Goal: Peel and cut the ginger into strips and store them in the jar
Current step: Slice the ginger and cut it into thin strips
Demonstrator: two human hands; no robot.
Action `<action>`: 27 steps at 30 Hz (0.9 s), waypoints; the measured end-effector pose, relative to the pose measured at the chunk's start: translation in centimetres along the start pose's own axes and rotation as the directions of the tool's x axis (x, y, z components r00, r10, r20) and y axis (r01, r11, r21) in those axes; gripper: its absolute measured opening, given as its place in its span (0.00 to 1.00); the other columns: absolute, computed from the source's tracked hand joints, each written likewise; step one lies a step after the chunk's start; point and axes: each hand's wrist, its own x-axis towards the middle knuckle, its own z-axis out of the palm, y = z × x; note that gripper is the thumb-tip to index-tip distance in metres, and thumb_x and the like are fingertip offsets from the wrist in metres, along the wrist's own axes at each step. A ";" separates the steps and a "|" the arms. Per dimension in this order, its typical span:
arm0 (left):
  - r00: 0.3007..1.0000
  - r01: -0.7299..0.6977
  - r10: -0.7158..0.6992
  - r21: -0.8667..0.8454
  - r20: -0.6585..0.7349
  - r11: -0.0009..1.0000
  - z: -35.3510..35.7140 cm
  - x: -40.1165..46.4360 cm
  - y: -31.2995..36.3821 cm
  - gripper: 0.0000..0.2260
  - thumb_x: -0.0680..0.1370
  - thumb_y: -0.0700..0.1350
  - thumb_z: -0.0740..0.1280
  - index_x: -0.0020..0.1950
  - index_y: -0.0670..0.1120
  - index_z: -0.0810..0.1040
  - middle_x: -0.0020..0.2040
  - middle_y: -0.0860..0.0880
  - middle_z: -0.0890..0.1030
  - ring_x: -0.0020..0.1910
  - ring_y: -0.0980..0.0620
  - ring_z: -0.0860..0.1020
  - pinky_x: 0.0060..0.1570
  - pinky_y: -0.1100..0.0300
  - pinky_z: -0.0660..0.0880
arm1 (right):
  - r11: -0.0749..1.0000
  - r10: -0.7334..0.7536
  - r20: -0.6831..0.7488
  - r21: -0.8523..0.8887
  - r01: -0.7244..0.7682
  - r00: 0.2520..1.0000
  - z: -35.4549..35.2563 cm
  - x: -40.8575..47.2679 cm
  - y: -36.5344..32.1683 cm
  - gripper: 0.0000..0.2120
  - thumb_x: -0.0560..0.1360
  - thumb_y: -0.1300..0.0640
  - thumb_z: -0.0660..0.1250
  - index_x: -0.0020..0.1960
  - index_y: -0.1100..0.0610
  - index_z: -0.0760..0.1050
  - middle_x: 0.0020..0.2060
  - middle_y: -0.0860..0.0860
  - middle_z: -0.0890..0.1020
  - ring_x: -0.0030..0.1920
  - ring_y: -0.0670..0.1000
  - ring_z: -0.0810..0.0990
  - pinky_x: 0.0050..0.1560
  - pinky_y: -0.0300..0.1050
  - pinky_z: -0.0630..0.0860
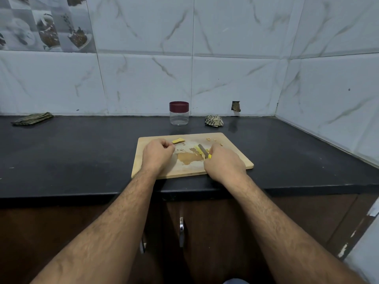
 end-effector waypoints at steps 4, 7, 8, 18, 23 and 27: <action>1.000 0.014 -0.015 0.073 0.007 0.997 -0.1 0.4 0.2 0.06 0.78 0.43 0.66 0.43 0.50 0.81 0.42 0.56 0.80 0.47 0.54 0.77 0.46 0.61 0.70 | 0.997 -0.026 -0.003 0.077 0.026 1.000 -0.3 0.7 -0.5 0.10 0.76 0.60 0.60 0.57 0.55 0.70 0.45 0.49 0.74 0.48 0.54 0.74 0.42 0.47 0.69; 0.999 0.037 -0.041 0.144 0.025 0.989 -0.4 1.2 0.6 0.05 0.78 0.43 0.66 0.46 0.49 0.82 0.43 0.55 0.79 0.47 0.53 0.76 0.45 0.60 0.70 | 0.995 -0.021 0.061 0.102 0.015 0.998 -0.5 1.3 -1.1 0.08 0.74 0.65 0.58 0.52 0.57 0.67 0.40 0.52 0.78 0.44 0.56 0.79 0.38 0.48 0.71; 0.999 0.040 -0.044 0.154 0.022 0.987 -0.4 1.7 0.7 0.05 0.79 0.43 0.66 0.48 0.49 0.82 0.46 0.54 0.80 0.49 0.52 0.76 0.46 0.60 0.70 | 0.994 -0.011 0.086 0.106 0.002 0.996 -0.4 1.6 -1.3 0.09 0.73 0.66 0.57 0.52 0.57 0.67 0.37 0.53 0.79 0.41 0.56 0.81 0.37 0.47 0.72; 0.980 -0.177 0.130 0.374 0.148 0.910 1.8 5.8 2.8 0.07 0.77 0.41 0.68 0.42 0.52 0.73 0.46 0.49 0.77 0.51 0.47 0.78 0.57 0.52 0.75 | 0.974 0.005 0.174 0.220 -0.044 0.985 0.9 4.2 -2.7 0.17 0.69 0.69 0.54 0.58 0.62 0.64 0.25 0.55 0.81 0.35 0.56 0.83 0.43 0.52 0.80; 0.975 -0.179 0.100 0.438 0.197 0.881 2.8 7.0 1.8 0.10 0.76 0.44 0.69 0.56 0.45 0.83 0.55 0.48 0.83 0.57 0.48 0.79 0.56 0.56 0.75 | 0.964 0.005 0.145 0.262 -0.043 0.989 1.9 4.8 -1.8 0.14 0.73 0.64 0.54 0.59 0.60 0.64 0.35 0.57 0.81 0.37 0.55 0.79 0.32 0.47 0.68; 0.973 -0.188 0.107 0.441 0.202 0.878 3.0 7.6 1.3 0.07 0.76 0.42 0.69 0.50 0.47 0.85 0.50 0.50 0.84 0.52 0.49 0.80 0.51 0.58 0.75 | 0.968 -0.018 0.097 0.249 -0.007 0.995 2.6 5.2 -1.5 0.12 0.75 0.62 0.52 0.58 0.58 0.64 0.39 0.57 0.80 0.42 0.58 0.80 0.37 0.49 0.72</action>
